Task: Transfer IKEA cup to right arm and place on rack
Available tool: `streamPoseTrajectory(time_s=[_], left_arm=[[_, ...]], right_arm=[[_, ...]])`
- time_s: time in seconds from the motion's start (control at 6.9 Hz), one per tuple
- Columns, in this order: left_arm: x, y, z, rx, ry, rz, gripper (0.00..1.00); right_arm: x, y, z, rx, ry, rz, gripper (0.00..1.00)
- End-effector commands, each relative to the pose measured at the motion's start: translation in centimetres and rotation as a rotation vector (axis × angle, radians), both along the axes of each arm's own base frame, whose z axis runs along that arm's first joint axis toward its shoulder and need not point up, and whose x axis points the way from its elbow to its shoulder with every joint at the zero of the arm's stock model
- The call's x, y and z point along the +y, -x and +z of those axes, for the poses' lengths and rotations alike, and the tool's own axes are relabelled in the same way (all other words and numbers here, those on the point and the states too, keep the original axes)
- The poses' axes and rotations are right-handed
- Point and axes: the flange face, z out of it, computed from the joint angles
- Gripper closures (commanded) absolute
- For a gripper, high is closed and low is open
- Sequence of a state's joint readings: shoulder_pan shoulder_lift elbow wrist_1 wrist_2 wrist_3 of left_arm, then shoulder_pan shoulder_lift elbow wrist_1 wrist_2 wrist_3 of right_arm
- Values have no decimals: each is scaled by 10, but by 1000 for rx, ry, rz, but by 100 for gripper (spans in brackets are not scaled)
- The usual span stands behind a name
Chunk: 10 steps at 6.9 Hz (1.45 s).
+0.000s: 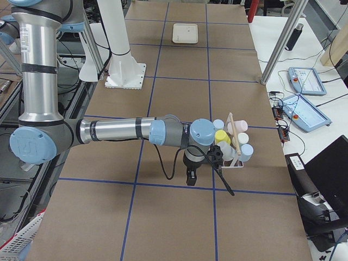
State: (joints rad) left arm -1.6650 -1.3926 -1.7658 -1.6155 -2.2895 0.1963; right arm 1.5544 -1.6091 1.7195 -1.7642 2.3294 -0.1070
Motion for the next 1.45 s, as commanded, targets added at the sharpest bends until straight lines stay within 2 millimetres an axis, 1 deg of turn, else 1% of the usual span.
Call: streamPoseTrajectory(time_s=[0.0,0.58,0.87,1.3], left_arm=[[0,-1,0,4,-2,1,0],[0,0,-1,5,-4,-2,0],[0,-1,0,4,-2,1,0],[0,-1,0,5,-1,0,0]], right_arm=[[-1,0,-10,-1,-21,0,0],[-5,0,-15,-1,-31,0,0],[-5,1,-16,-7,-87,2,0],[-4,1,-12,-6,-76,5,0]])
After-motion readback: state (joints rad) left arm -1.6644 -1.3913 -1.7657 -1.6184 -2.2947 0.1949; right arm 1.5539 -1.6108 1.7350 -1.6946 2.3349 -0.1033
